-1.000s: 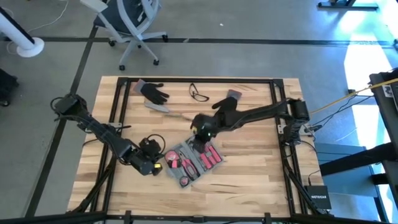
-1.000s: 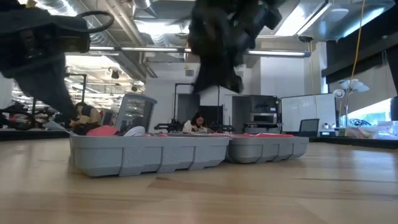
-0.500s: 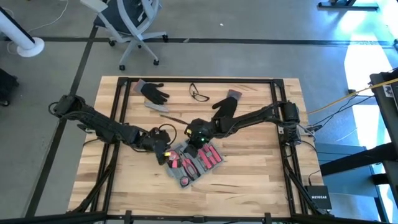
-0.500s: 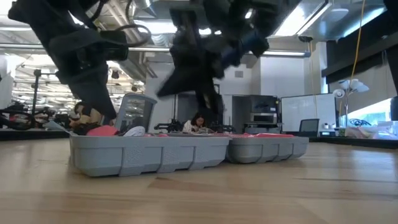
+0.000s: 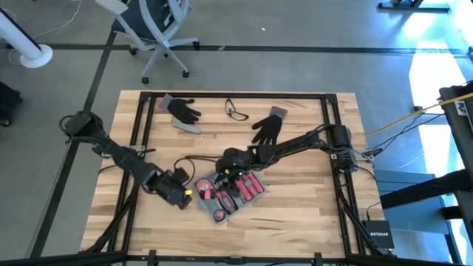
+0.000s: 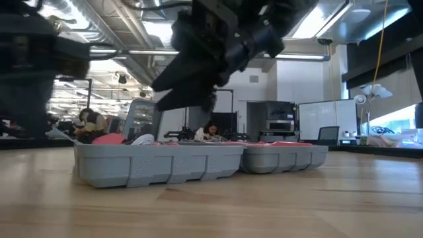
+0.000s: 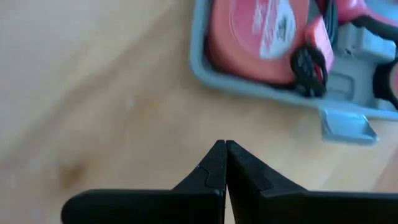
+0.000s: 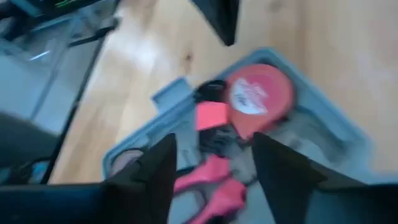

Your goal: Prefit tool cases

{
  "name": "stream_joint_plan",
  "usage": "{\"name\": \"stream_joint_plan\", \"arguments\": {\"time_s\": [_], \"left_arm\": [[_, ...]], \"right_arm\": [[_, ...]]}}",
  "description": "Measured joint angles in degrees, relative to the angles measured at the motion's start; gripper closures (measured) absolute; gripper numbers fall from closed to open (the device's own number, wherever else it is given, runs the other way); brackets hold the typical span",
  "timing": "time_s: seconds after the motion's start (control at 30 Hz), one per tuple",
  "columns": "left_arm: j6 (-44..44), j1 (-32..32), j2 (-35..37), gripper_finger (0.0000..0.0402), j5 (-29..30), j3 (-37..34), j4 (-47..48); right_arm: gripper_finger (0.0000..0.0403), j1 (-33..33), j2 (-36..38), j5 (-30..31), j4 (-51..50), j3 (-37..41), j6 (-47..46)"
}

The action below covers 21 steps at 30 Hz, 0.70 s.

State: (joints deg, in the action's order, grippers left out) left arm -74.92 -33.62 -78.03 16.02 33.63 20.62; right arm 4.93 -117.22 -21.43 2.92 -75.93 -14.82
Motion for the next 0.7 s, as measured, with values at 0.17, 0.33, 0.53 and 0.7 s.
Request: {"name": "stream_joint_plan", "arguments": {"time_s": [0.17, 0.33, 0.53, 0.7], "left_arm": [[-9.2, -4.6, -1.6, 0.0401, 0.9, 0.0, -1.8], [-13.0, -5.4, -5.1, 0.0401, 1.3, 0.1, -5.0], [-14.2, -4.4, -9.0, 0.0402, 1.5, 0.1, -10.3], [-12.7, -3.2, -9.8, 0.0402, 1.8, 0.2, -11.4]], "right_arm": [[0.0177, 1.9, -5.3, 1.4, -0.9, -6.5, 5.1], [0.0185, 1.8, -8.9, 3.8, -7.3, -13.3, 9.0], [0.0189, 1.9, -9.8, 7.0, -14.5, -14.9, 13.8], [0.0189, 3.2, -9.7, 4.0, -16.0, -15.0, 14.0]]}}
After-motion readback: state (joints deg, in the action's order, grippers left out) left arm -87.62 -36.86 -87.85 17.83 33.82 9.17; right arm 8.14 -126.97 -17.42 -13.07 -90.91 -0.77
